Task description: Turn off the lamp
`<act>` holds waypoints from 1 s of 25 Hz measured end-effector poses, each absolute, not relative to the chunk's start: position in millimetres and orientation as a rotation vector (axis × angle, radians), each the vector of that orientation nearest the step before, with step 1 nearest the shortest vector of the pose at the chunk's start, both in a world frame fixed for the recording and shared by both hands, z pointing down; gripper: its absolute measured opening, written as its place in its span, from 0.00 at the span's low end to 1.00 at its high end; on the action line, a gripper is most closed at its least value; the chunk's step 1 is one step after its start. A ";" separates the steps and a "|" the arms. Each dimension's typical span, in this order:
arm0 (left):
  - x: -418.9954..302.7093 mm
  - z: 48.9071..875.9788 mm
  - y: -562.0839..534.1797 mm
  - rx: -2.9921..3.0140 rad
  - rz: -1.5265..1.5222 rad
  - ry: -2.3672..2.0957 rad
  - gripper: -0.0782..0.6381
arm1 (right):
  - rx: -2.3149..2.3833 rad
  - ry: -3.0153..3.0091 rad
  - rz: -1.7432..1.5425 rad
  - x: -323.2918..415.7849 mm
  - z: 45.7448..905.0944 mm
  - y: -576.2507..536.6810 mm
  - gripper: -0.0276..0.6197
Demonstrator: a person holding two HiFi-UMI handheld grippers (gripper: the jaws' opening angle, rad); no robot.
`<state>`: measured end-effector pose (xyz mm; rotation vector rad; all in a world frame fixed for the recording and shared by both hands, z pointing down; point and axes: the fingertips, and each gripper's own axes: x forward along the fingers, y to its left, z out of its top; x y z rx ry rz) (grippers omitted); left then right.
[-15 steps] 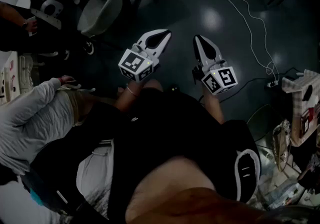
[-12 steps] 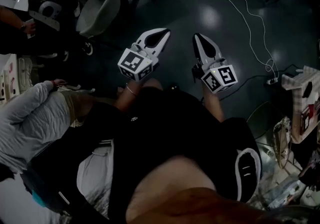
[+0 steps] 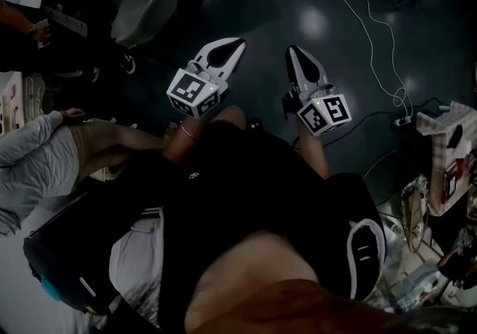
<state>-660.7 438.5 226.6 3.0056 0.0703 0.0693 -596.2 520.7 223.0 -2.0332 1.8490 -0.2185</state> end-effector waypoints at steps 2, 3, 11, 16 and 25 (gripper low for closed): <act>-661.7 226.0 439.6 3.008 0.072 0.071 0.12 | -2.030 1.840 -0.216 -596.1 222.7 523.5 0.04; -661.0 224.8 440.4 3.013 0.071 0.076 0.12 | -2.031 1.838 -0.215 -595.9 222.4 524.6 0.04; -650.4 223.1 444.6 3.042 0.099 0.133 0.12 | -2.045 1.800 -0.229 -590.3 227.4 528.9 0.04; -631.3 224.2 437.6 3.021 0.062 0.188 0.12 | -2.071 1.785 -0.193 -581.1 223.8 530.7 0.04; -558.4 237.9 447.7 2.972 0.068 0.311 0.12 | -2.196 1.710 -0.239 -513.6 235.2 548.0 0.04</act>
